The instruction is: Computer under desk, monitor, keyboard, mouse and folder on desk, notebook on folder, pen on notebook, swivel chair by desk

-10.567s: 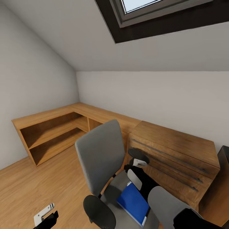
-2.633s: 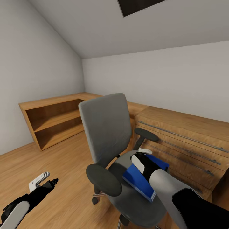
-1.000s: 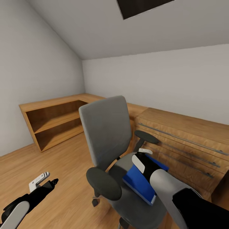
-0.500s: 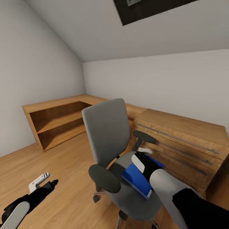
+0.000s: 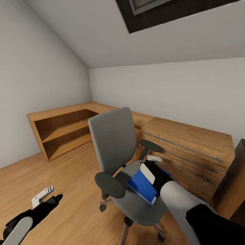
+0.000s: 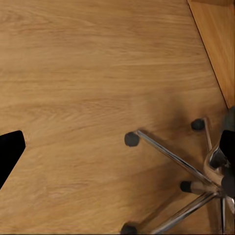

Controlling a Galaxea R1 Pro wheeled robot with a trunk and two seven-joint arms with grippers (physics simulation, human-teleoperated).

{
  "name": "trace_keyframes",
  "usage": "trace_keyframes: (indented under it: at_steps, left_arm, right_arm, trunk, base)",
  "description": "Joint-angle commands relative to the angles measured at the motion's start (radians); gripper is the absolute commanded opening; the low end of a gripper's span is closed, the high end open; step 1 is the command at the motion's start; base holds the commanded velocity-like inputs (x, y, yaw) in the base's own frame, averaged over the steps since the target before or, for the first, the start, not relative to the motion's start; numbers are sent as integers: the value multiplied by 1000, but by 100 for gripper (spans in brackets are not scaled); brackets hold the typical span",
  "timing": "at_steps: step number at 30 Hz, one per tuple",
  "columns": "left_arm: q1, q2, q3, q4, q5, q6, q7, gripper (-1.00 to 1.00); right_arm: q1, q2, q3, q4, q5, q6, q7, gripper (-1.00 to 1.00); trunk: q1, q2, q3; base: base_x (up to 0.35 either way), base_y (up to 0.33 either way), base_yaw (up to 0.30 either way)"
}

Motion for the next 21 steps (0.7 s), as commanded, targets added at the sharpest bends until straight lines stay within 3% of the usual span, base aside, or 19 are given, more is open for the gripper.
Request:
trace_keyframes:
  at_steps: [1, 4, 7, 12, 16, 18, 20, 21]
  left_arm:
    - [-1, 1, -2, 1, 7, 0, 8, 100]
    - [-1, 1, -6, 7, 7, 0, 8, 100]
    - [-1, 1, -6, 9, 7, 0, 8, 100]
    - [-1, 0, -8, 10, 7, 0, 9, 100]
    - [-1, 0, -10, 23, 8, 0, 8, 100]
    - [-1, -3, -11, 54, 8, 0, 7, 100]
    - [-1, -21, -24, 130, 3, -1, 6, 100]
    - [-1, -42, -68, 256, -69, -11, 4, 100]
  right_arm:
    - [2, -2, 7, -9, -7, 5, -8, -100]
    - [32, -11, 7, -83, -7, 10, -17, -100]
    - [103, -45, 7, -250, -10, 55, -43, -100]
    - [315, -112, 3, -720, -16, 166, -123, -100]
    - [348, -120, 3, -804, -17, 175, -154, -100]
    - [352, -120, 5, -820, -15, 175, -162, -100]
    - [355, -118, 8, -834, -14, 176, -191, -100]
    - [359, -116, 10, -871, -18, 194, -220, -100]
  trunk:
    - [-5, 7, 2]
    - [-16, 28, 12]
    - [-28, 49, 21]
    - [-47, 84, 37]
    - [-62, 112, 49]
    - [-70, 126, 55]
    - [-77, 140, 62]
    - [-81, 147, 65]
  base:
    - [-307, -82, 0]
    - [-183, -55, 0]
    - [-47, -14, 0]
    - [-7, -2, 0]
    - [0, 0, 0]
    - [0, 0, 0]
    - [0, 0, 0]
    - [0, 0, 0]
